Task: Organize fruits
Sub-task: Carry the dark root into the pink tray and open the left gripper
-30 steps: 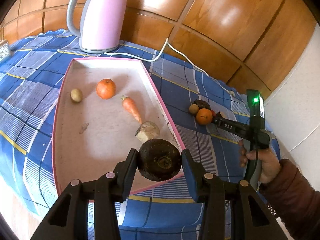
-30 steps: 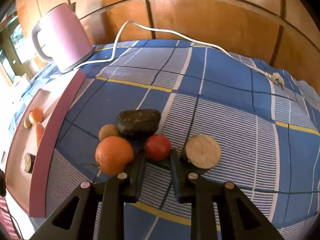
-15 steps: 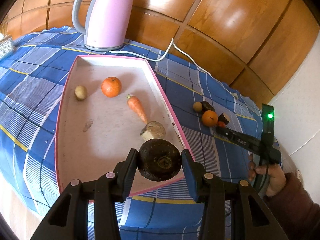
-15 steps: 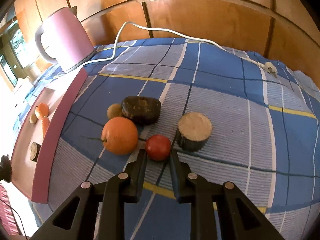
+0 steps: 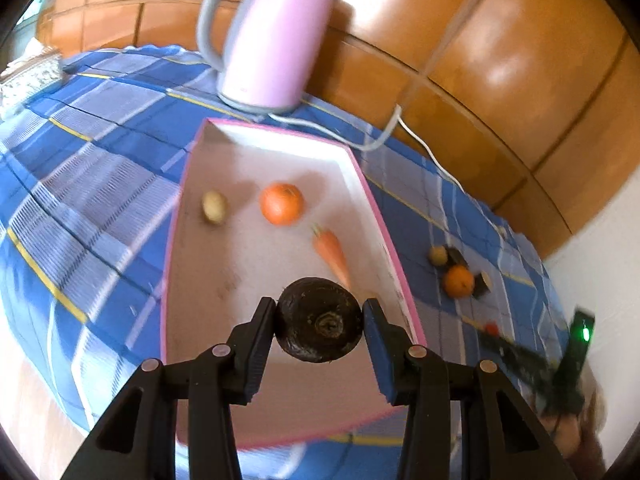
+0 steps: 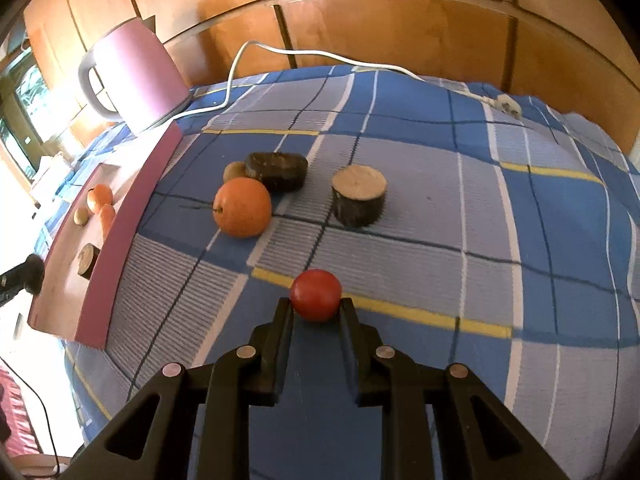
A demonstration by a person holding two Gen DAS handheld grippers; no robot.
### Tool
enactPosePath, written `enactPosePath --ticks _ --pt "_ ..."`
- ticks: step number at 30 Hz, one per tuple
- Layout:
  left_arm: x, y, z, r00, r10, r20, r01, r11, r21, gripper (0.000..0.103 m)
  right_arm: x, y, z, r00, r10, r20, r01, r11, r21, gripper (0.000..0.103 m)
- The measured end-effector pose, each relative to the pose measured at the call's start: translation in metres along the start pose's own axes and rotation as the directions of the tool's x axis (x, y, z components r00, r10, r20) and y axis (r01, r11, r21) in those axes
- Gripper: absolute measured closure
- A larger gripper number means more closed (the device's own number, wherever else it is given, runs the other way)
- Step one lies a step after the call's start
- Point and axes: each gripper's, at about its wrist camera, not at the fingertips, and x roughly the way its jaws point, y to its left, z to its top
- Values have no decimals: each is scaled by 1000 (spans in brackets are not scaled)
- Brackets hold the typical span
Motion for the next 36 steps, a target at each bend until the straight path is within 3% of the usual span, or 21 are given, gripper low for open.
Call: enactPosePath --ticks 6,14,16,18,21,30,32,36 --pt "20 8 40 998 49 43 -50 999 11 58 -5 0 -8 1000 -12 4 12 1000 2 80" --pt "57 26 76 983 174 62 -175 985 7 58 -6 2 -9 1000 -23 0 23 1000 -3 80" --pt "61 28 79 980 188 62 -189 982 6 54 -6 2 -9 1000 -26 -1 26 1000 -3 80" --pt "59 29 80 977 197 79 -197 980 -1 45 -7 2 -10 1000 -29 -2 29 1000 -2 80" --pt "52 27 75 978 192 86 -192 981 -11 36 -7 1 -10 1000 -31 -1 31 1000 -4 80" --pt "24 2 28 973 210 96 -214 977 28 27 -7 2 -10 999 -35 -3 35 999 -3 79" --pt "20 -2 18 973 211 94 -215 976 39 27 -8 2 -9 1000 -29 -2 29 1000 1 71" --pt "14 -8 1 976 202 77 -206 977 45 24 -10 2 -11 1000 -25 2 25 1000 4 65"
